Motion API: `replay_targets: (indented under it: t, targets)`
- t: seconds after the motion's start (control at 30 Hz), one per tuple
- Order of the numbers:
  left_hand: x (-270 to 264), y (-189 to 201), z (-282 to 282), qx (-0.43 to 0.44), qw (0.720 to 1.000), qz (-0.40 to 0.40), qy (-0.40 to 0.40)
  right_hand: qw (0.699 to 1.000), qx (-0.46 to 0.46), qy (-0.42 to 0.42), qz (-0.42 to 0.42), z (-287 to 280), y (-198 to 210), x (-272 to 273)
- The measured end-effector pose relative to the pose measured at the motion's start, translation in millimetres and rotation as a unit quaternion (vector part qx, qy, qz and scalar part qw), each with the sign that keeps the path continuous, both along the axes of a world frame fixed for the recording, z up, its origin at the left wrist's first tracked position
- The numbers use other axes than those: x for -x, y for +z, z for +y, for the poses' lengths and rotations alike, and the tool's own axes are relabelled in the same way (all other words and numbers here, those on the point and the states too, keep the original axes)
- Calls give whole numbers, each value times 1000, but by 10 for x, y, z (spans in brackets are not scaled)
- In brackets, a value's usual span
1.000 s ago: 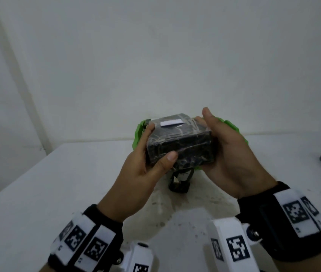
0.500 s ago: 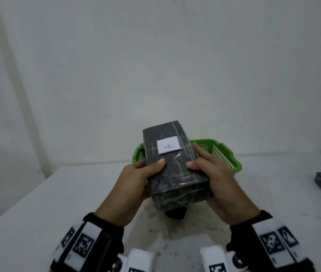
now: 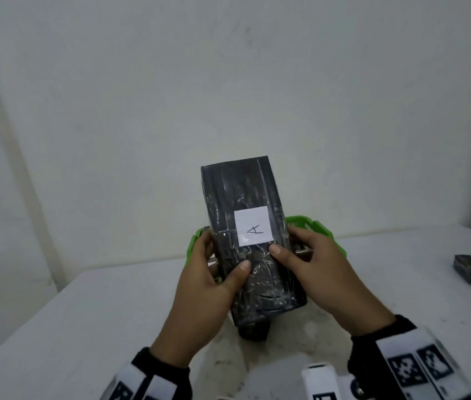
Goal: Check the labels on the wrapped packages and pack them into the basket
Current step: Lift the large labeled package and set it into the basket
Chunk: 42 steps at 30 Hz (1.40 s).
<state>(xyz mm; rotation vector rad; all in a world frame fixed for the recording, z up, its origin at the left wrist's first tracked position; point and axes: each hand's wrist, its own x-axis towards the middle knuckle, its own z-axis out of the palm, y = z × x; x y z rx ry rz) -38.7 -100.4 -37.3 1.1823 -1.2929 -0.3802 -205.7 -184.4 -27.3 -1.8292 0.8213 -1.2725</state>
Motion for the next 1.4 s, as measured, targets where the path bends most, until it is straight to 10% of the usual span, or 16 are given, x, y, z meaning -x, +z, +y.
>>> replay_targets:
  t: [0.3,0.6,0.87,1.4]
  targets:
    - [-47,187,182,-18,967,-213,140,990,-31,129,-56,104,62,-18]
    - [16,269,250,-51,996,-44,-58,970,-128,177,-110,156,113,46]
    - [24,326,242,-91,993,61,-48,973,-167,137,-75,114,105,55]
    - [-246,267,184,-104,989,-15,-102,964,-179,166,-100,120,134,114]
